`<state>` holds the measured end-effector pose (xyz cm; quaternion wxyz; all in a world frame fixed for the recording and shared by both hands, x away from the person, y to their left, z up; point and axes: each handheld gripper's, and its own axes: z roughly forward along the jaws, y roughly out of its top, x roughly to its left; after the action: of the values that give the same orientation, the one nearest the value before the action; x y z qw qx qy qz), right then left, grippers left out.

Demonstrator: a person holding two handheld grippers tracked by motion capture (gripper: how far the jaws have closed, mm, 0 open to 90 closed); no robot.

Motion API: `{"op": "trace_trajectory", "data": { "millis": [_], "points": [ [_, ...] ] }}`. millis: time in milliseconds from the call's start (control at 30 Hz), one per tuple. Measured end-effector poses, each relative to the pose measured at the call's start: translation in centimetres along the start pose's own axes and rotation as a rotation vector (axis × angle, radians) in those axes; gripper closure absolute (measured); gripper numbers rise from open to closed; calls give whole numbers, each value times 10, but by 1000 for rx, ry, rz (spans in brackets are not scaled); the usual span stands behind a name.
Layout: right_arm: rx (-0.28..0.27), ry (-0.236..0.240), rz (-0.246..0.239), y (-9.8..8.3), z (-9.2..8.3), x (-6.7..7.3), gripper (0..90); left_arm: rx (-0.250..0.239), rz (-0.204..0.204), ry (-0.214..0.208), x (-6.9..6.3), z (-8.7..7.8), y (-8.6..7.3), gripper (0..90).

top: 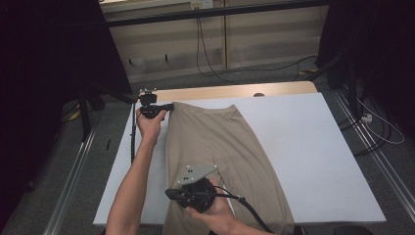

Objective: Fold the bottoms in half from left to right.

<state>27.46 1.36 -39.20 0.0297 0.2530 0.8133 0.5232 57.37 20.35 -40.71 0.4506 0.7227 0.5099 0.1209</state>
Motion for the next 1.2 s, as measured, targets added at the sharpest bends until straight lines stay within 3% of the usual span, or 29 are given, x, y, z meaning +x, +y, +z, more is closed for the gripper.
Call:
{"op": "trace_trajectory", "data": {
  "millis": [400,567,700,933,1200],
  "points": [
    [-56,52,-24,25,2,14,900,-19,-9,48,18,-39,14,860],
    [-113,70,-63,51,-4,20,900,-27,28,85,19,-66,29,861],
    [-130,71,-64,56,-7,19,900,-24,34,104,20,-72,32,860],
    [-99,76,-24,35,-10,14,900,-11,18,104,16,-52,24,858],
    [-92,50,24,14,-40,5,900,-1,37,81,-6,-32,23,857]
  ]
}}
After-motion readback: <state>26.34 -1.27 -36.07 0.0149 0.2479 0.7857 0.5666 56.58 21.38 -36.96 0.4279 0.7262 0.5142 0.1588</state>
